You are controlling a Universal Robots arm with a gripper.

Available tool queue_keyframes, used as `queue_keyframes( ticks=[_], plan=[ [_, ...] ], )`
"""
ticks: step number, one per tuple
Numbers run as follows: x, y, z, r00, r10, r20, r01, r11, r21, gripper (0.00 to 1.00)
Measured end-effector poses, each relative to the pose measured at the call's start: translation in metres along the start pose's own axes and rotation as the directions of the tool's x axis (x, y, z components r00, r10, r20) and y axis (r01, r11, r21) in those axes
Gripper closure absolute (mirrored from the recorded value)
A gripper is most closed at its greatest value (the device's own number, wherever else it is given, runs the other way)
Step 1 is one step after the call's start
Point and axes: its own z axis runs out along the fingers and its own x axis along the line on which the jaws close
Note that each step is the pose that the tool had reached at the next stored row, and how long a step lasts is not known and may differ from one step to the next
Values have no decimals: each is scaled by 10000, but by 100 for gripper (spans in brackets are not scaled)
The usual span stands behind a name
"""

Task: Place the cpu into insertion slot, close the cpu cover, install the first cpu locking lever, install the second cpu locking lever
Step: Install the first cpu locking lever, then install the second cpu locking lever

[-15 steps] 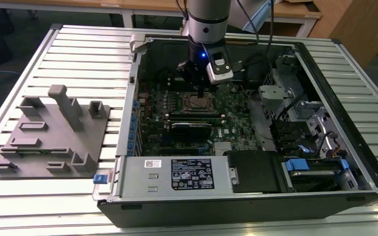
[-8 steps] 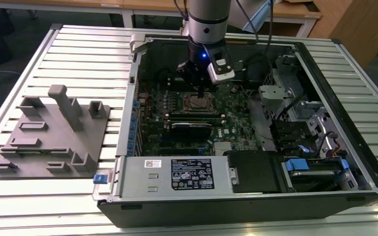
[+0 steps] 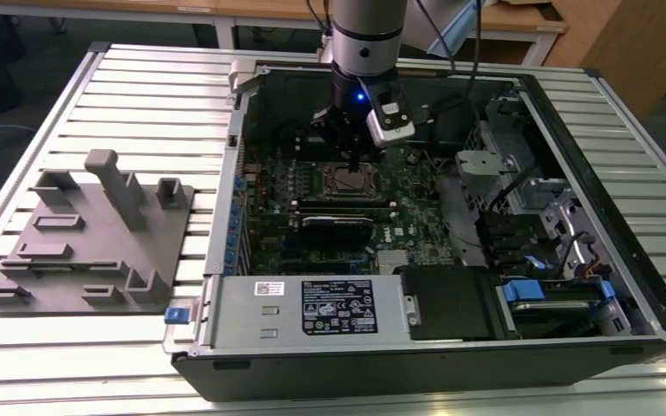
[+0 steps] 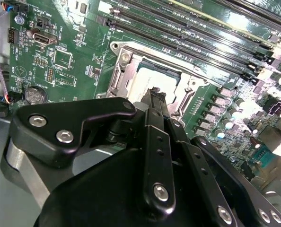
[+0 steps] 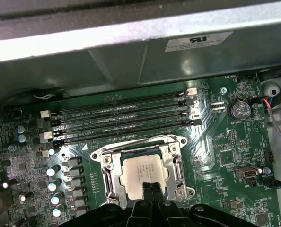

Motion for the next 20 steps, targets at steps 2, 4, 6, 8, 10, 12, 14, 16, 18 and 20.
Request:
queue_keyframes(
  ticks=[2,4,6,8,10,12,14,16,18,20],
  plan=[
    [-3,0,-63,10000,0,-1,0,10000,3,89],
    [-7,1,-126,10000,0,-1,0,10000,3,89],
    [-7,1,-127,10000,0,-1,0,10000,3,89],
    [-7,1,-128,10000,0,-1,0,10000,3,89],
    [-7,0,-129,10000,-1,-2,1,10000,4,89],
    [-9,-9,-130,10000,-2,-3,2,10000,6,89],
    [-12,-26,-129,10000,0,-2,0,10000,4,89],
    [-15,-44,-129,10000,0,-2,0,10000,3,89],
    [-18,-61,-129,10000,0,-1,0,10000,3,89],
    [-21,-79,-128,10000,0,-2,0,10000,3,89]
  ],
)
